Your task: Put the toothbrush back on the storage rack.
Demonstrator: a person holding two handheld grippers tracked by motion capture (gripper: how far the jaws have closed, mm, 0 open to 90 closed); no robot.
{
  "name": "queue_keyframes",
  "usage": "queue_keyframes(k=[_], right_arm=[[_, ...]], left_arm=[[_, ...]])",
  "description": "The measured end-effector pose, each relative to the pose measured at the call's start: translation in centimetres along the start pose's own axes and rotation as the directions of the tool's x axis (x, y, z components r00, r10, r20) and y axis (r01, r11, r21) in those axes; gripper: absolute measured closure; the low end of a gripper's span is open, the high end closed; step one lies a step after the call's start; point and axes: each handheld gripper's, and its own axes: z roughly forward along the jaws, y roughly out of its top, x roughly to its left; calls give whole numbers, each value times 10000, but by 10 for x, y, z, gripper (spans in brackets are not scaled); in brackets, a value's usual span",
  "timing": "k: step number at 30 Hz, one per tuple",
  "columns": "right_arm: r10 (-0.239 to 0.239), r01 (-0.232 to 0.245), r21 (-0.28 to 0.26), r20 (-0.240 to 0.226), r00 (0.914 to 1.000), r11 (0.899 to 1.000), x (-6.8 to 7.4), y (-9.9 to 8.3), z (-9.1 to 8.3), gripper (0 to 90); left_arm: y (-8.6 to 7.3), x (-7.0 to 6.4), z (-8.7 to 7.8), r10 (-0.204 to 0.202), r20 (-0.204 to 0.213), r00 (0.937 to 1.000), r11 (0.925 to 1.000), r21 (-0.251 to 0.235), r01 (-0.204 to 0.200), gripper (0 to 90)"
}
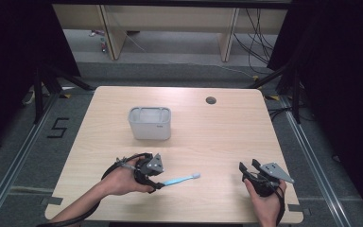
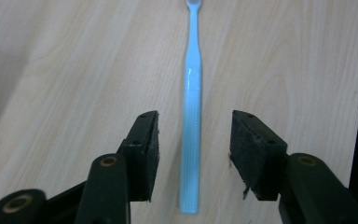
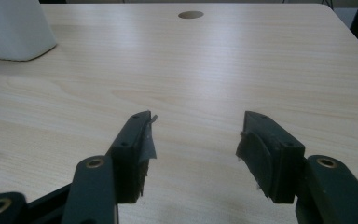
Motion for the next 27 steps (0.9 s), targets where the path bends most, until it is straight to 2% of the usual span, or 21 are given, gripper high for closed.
queue_keyframes(k=[1,2,3,6,7,9,10,13,14,15,16,18,19,21,26,27], right_arm=[[289,-290,166,89,9995,9994,2,0,-1,444],[305,-305,68,45,9995,9995,2,-1,1,444],[-183,184,-38,142,9997,9998,-1,0,1,445],[-76,76,-86,-2,10000,9999,-1,0,2,446],[-38,38,-64,-40,10000,10000,0,0,2,445],[7,-7,-50,-24,10000,10000,0,0,2,446],[7,-7,-50,-24,10000,10000,0,0,2,446],[-182,182,4,-7,9998,9998,-1,0,2,446],[176,-175,61,-53,9998,9998,1,0,2,446],[176,-175,61,-53,9998,9998,1,0,2,446],[-178,178,1,-23,9998,9998,-2,0,2,446],[-164,164,184,-13,9999,9997,-2,1,1,446],[-153,152,105,70,9999,9998,-2,1,1,446],[-162,162,185,26,9999,9997,-2,1,1,446],[-223,222,92,55,9997,9997,-2,1,2,447],[-12,12,186,-43,10000,9998,0,1,2,447]], left_arm=[[3,1,2,141,134,9998,9996,259,-145,530],[6,2,5,208,263,9994,9987,456,-220,535],[9,3,7,361,384,9986,9965,744,-389,541],[17,5,13,393,432,9983,9907,1288,-446,567],[17,5,13,393,432,9983,9907,1288,-446,577],[24,6,20,331,562,9979,9842,1720,-423,593],[24,6,20,331,562,9979,9842,1720,-423,600],[30,5,27,416,626,9972,9745,2175,-543,612],[34,5,30,443,674,9967,9689,2403,-593,617],[34,5,30,443,674,9967,9689,2403,-593,619],[36,5,31,459,716,9964,9659,2514,-625,619],[40,6,34,436,767,9961,9587,2774,-633,623],[40,6,34,436,767,9961,9587,2774,-633,627],[42,8,38,440,704,9966,9521,2992,-631,636],[44,8,41,348,625,9974,9472,3163,-529,651],[45,8,42,340,597,9976,9465,3187,-513,656]])
